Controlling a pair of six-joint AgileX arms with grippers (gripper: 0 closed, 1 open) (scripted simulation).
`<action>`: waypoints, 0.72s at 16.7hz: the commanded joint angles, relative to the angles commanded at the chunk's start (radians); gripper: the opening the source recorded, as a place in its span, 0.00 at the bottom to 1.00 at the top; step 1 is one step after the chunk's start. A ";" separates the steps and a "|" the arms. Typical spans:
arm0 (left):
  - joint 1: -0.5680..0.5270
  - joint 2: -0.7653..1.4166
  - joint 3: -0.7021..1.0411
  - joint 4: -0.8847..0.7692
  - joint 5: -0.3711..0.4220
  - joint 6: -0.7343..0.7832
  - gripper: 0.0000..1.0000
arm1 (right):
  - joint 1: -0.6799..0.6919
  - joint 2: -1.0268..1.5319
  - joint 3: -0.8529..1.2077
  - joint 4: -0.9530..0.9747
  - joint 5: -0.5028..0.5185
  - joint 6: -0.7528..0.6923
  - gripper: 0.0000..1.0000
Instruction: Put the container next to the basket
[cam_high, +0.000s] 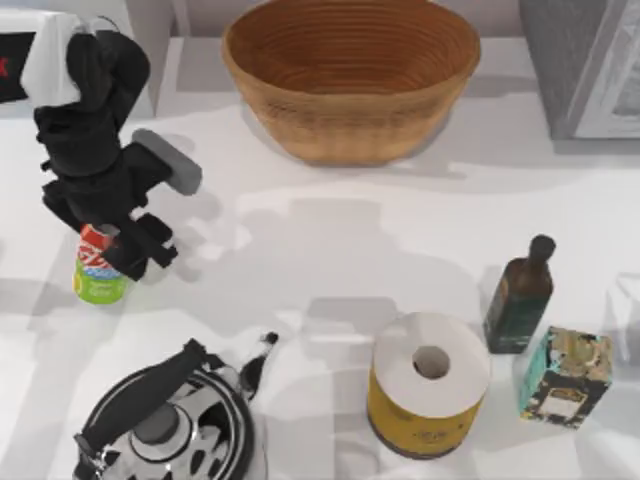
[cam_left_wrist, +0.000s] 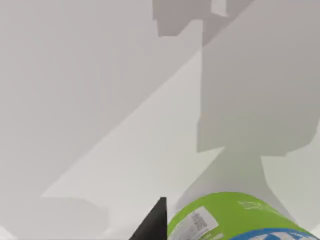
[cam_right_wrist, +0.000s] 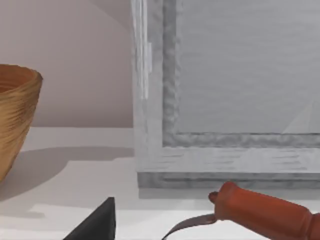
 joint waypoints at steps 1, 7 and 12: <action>-0.047 0.036 0.024 -0.002 0.005 -0.064 0.00 | 0.000 0.000 0.000 0.000 0.000 0.000 1.00; -0.336 0.247 0.278 -0.088 0.021 -0.630 0.00 | 0.000 0.000 0.000 0.000 0.000 0.000 1.00; -0.470 0.339 0.566 -0.246 0.012 -1.056 0.00 | 0.000 0.000 0.000 0.000 0.000 0.000 1.00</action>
